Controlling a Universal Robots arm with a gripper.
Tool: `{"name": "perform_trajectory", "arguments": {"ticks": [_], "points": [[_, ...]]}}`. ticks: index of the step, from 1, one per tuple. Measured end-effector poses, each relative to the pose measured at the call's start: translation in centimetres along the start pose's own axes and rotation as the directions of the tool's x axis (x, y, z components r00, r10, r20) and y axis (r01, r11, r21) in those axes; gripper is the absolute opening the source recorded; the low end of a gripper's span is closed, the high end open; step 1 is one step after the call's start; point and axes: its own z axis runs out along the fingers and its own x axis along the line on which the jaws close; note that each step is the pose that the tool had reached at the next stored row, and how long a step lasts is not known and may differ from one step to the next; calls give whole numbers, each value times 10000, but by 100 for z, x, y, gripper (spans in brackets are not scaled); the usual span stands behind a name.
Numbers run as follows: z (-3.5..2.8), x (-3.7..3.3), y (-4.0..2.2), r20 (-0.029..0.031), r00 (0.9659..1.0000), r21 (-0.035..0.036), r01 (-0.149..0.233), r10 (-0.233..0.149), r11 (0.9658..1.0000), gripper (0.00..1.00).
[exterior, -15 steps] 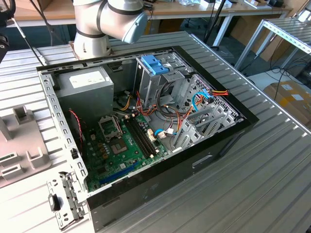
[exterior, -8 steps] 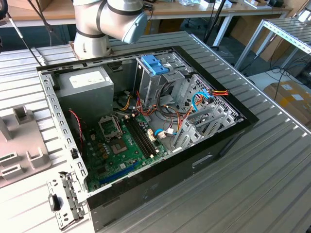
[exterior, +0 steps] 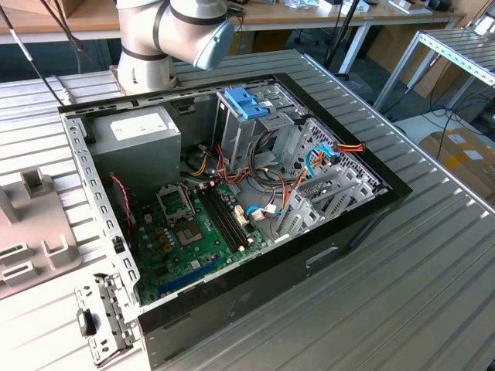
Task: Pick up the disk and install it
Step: 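Reach for the disk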
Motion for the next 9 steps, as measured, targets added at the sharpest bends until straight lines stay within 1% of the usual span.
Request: {"name": "perform_trajectory", "arguments": {"ticks": [9], "points": [[-3, 98, -7, 0, 10000, 0, 0, 0, 10000, 11]]}}
